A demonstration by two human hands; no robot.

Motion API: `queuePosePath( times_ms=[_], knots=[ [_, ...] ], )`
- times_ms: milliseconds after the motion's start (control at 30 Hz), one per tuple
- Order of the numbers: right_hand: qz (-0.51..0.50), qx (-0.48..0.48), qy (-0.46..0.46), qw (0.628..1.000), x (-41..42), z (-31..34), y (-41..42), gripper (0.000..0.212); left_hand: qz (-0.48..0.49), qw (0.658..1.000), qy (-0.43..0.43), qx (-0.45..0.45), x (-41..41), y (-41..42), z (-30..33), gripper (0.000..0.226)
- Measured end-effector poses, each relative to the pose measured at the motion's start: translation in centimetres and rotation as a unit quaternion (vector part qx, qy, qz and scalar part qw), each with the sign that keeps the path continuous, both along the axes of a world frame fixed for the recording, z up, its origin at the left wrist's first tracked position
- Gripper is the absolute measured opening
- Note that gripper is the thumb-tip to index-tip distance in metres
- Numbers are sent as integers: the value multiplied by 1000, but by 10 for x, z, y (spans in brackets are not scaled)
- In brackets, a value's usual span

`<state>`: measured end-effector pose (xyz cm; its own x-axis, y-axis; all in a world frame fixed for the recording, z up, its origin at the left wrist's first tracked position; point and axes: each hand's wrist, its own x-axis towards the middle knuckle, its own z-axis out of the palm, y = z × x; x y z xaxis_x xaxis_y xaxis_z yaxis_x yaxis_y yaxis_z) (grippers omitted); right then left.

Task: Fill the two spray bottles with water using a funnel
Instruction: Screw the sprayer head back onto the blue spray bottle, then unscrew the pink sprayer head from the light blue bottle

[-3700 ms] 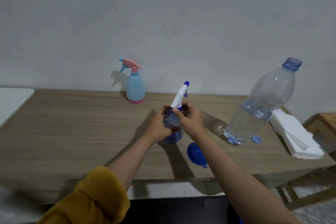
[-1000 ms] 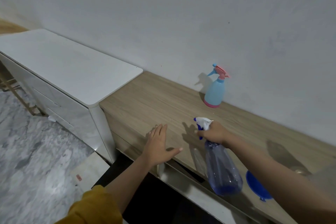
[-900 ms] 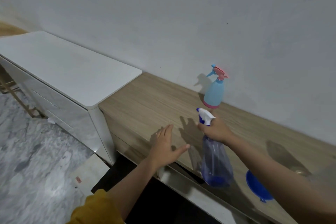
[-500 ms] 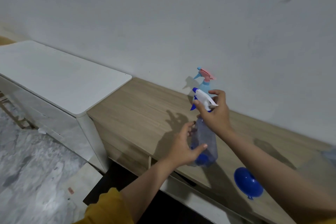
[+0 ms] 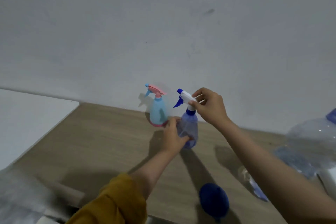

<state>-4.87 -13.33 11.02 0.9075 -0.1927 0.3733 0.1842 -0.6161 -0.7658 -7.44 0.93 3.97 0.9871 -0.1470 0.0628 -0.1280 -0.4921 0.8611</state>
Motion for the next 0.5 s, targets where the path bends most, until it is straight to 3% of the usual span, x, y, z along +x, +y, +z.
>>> queuePosePath(
  times_ms=[200,500],
  knots=[
    [-18,-36,52,998,45,-12,-33,17,5,997,-15,71,57,-43,-17,49],
    [-28,-68,54,996,75,-24,-56,20,20,1000,1,19,96,-76,-48,46]
  ],
)
